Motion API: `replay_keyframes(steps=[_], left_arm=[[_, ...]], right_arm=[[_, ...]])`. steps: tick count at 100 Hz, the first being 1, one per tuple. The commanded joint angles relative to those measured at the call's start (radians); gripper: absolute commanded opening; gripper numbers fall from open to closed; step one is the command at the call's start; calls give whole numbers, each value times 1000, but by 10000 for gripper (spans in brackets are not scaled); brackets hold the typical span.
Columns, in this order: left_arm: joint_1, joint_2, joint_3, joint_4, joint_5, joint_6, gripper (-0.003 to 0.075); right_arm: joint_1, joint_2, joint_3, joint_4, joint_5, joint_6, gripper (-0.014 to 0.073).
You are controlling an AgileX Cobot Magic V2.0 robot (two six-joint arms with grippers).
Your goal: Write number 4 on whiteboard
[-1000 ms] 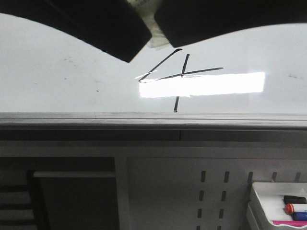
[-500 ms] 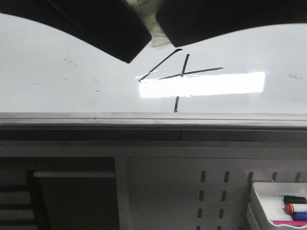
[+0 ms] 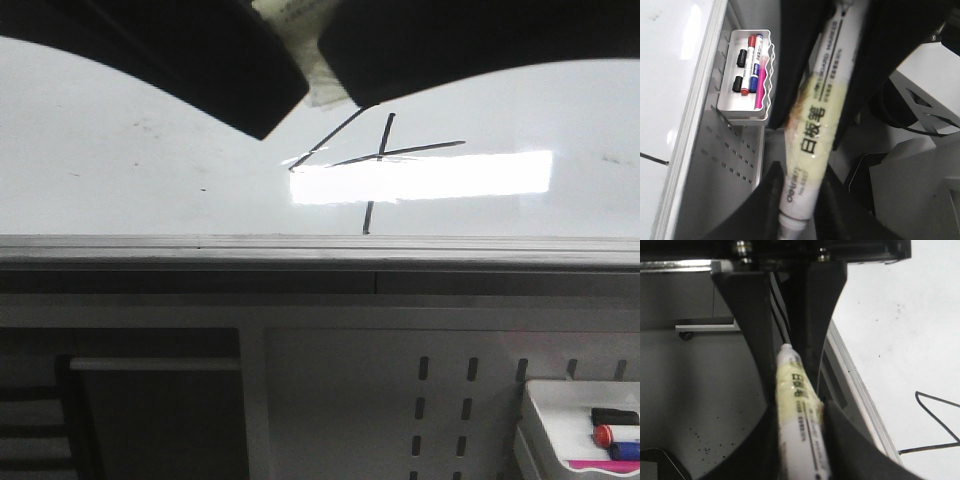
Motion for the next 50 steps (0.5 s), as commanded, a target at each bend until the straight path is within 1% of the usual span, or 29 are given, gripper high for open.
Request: replay_keyframes(steps=[1,20,33,50], left_arm=[[1,-13,-27,-51,-73,-32,-20],[1,38,19,0,-65,-32,-20],[1,82,32,-3,-63,-32,-20],[1,90,32,-20,-70,-32,-20]], right_arm=[[1,17,-29,14,-57,-7,-64],[1,66,-29,21,-58,-7,-64],[1,97,-29,29,-58,-7,-64],[1,122,-29,47,-58,-7,-64]])
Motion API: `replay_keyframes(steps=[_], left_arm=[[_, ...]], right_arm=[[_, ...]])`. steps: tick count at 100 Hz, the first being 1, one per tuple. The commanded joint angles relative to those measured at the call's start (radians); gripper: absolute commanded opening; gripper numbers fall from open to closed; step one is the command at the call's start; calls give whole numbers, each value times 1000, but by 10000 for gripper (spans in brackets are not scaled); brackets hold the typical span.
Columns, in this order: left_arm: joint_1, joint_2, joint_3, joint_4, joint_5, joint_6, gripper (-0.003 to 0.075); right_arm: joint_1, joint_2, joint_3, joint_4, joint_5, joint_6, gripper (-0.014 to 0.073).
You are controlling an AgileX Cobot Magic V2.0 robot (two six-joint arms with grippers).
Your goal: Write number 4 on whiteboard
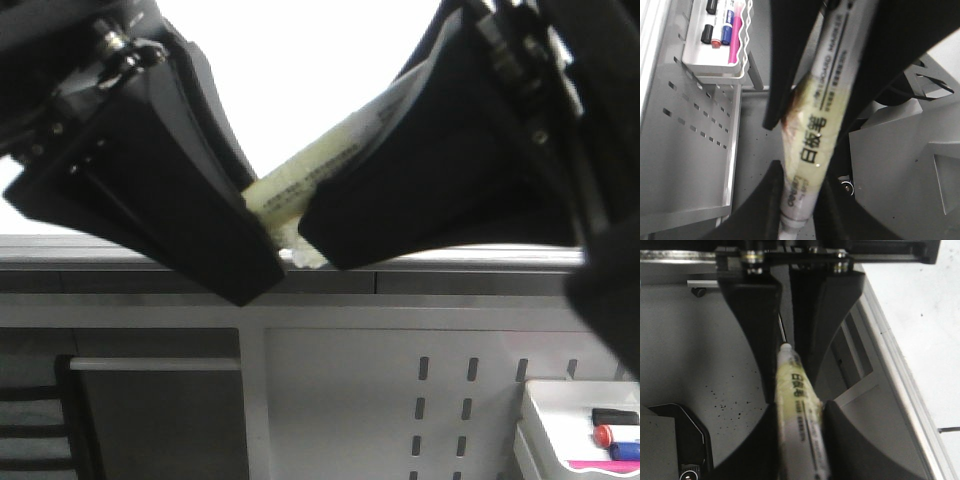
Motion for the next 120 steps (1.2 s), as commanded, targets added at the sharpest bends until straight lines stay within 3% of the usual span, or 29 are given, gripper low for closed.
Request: replay_keyframes(steps=[1,51,59,74,83,120], left_arm=[[1,-17,-24,-58,-64,-34,-20],[1,-17,-24,-48,-61,-34,-20],[1,-17,-24,-44,-61,-34,-20],[1,-17,-24,-44,-61,-34,-20],[1,-17,-24,-44,-61,-34,-20],[1,-17,-24,-44,-57,-34,-20]], right_arm=[[1,-5,-31,39,-89,6,-64],[1,-3,-31,49,-89,6,-53],[1,-5,-31,49,-89,6,52],[1,-7,-31,49,-89,6,426],[-1,-7,-31,47,-86,6,553],[-1,-20,-31,22,-91,6,575]])
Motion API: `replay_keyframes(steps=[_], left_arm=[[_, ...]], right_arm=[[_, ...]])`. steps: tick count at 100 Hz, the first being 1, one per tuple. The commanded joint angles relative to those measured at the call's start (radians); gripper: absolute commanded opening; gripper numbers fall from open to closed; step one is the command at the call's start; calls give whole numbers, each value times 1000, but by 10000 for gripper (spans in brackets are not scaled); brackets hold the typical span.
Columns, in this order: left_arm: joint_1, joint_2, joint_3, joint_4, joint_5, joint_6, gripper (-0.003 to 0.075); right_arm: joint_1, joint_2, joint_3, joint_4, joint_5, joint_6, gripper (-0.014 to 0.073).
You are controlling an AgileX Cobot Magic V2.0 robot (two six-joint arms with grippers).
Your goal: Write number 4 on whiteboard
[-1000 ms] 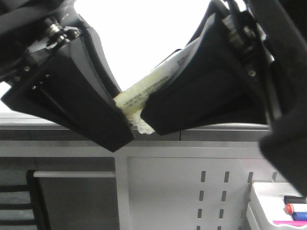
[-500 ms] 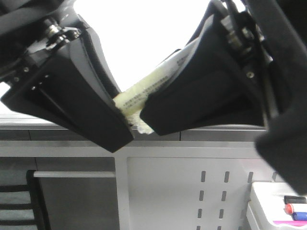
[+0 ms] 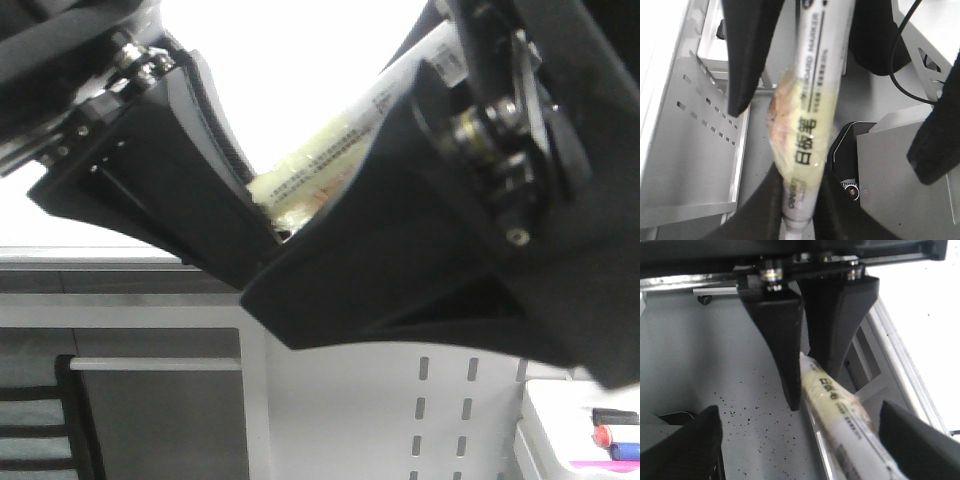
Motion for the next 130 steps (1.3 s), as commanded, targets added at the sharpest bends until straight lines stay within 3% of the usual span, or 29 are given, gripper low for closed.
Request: replay_keyframes(steps=[1,32,77,91,112,130], left_arm=[[1,-19,-26,-43,-20,-14,-20],[29,-19,-26,-43,-18,-14,-20],[40,-19,-23,-81,-30,-18,-20],[40,-19,23,-167,-134,-18,-20],[40,-19,134,-427,-405,-18,-20],[40,-18,194,-640,-656,-18,-20]], right_arm=[[-1,-32,-31,-21,-76,0,575],[-17,-152,-31,-73,-97,0,575],[-214,-373,-31,-43,-96,0,575],[-256,-419,-31,-11,-76,0,570],[-300,-430,-28,33,-22,11,391],[-302,-430,-14,57,-14,11,120]])
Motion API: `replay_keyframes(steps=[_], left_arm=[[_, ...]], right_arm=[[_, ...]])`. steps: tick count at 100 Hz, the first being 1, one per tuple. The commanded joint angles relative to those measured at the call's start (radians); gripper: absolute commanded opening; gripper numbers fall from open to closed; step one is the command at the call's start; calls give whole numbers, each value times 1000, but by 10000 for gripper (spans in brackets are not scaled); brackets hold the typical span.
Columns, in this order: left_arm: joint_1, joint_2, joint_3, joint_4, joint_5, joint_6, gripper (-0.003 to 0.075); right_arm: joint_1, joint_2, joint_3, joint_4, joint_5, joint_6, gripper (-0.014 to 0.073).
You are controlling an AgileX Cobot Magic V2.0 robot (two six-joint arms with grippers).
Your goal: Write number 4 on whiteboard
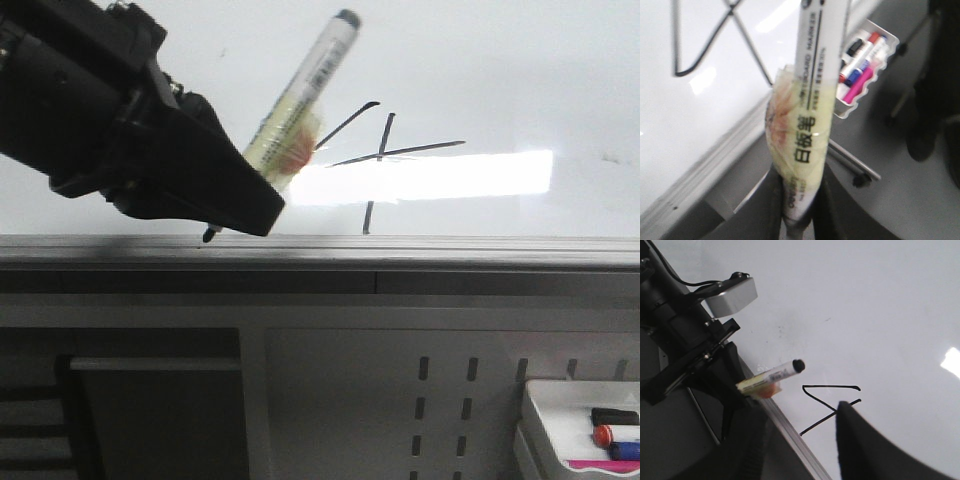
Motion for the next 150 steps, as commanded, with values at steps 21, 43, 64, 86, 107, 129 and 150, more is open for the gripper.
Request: replay_keyframes(steps=[21,43,64,86,107,129,150], left_arm=[[2,-10,-13,-223,-300,-11,-20],[2,31,-13,-300,-424,-11,-20],[2,71,-53,-319,-400,-11,-20],[2,121,-125,-370,-362,-11,-20],[2,174,-150,-431,-358,-11,-20],[2,222,-153,-498,-382,-11,-20],[2,230,-153,-498,-430,-11,-20]], right_arm=[[-8,-3,4,52,-74,3,-65],[-8,-3,17,104,-72,3,-66],[-8,-3,17,110,-72,3,-66],[-8,-3,17,112,-72,3,-66],[-8,-3,17,118,-72,3,-65],[-8,-3,17,120,-72,3,-66],[-8,-3,17,120,-72,3,-66]])
